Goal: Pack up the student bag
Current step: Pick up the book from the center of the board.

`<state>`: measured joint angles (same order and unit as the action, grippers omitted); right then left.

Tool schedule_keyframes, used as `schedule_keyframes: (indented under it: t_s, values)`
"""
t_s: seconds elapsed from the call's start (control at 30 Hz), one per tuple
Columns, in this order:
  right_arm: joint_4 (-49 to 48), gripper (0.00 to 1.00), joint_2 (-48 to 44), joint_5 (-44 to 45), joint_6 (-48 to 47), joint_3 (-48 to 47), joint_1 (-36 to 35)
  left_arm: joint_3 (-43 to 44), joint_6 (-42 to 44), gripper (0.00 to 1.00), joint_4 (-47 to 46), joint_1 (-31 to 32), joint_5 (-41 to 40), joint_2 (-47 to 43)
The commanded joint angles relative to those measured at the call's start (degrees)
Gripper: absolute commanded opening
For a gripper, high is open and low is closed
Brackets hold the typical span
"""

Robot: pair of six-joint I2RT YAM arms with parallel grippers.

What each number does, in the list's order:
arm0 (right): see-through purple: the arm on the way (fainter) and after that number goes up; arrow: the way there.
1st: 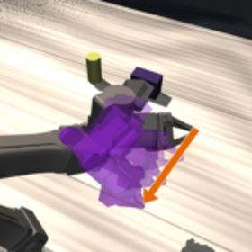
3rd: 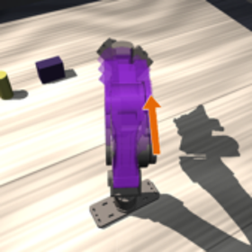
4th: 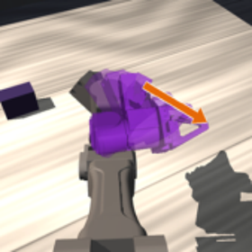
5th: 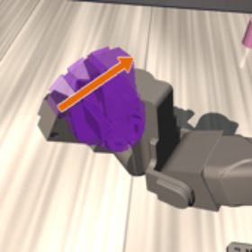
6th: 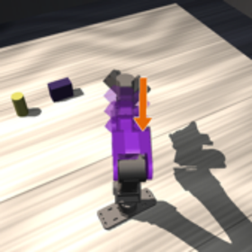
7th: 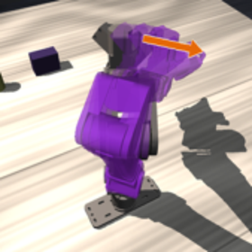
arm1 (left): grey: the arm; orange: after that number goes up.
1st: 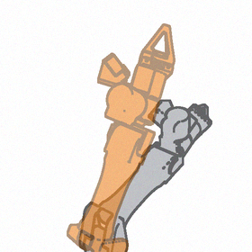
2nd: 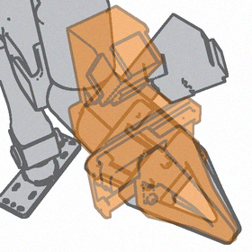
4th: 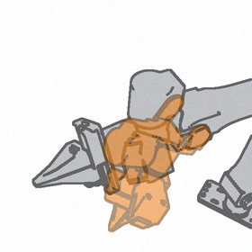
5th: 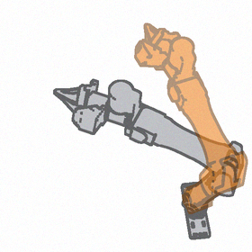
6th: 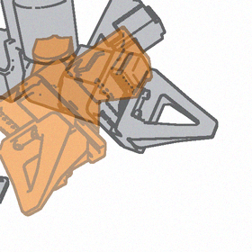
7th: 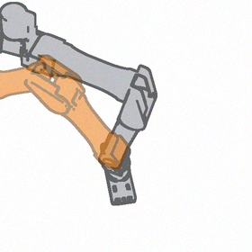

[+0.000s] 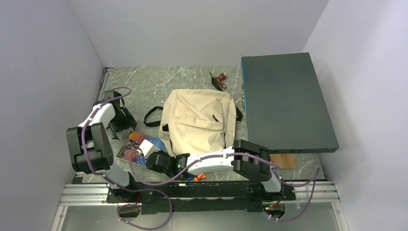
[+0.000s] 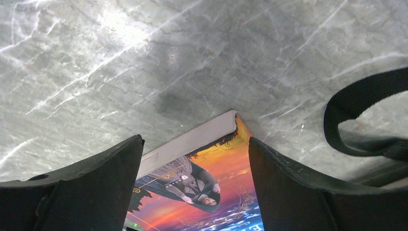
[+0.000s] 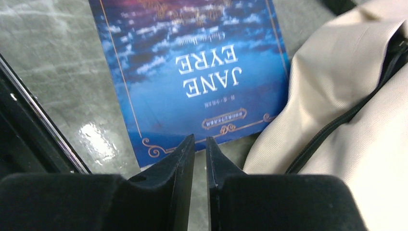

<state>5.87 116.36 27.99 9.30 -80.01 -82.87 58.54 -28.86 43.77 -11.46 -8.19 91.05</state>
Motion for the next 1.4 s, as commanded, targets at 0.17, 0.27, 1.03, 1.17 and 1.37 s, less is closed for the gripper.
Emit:
schedule_keyframes:
  t_s: [0.17,0.27,1.03,1.17,1.37]
  values:
    - [-7.24,0.15,-3.56,-1.99,6.64,9.22,-0.33,-3.20,10.62,0.94,-6.76,-4.72,17.88,-2.63]
    - [-8.35,0.14,-4.49,-2.07,7.33,11.21,-0.22,-3.83,13.24,0.99,-7.68,-5.88,22.12,-2.55]
    - [-9.13,0.21,-8.33,-3.15,7.16,13.02,1.14,-14.81,11.16,0.73,-10.43,-0.79,47.41,-14.28]
    - [-4.59,0.28,-14.71,-3.44,8.72,14.65,0.81,-16.08,9.78,0.76,-11.88,-0.50,47.30,-17.12]
    - [-5.59,0.43,-17.90,-5.45,9.24,15.96,0.70,-15.06,10.17,0.77,-11.25,-0.48,47.96,-16.52]
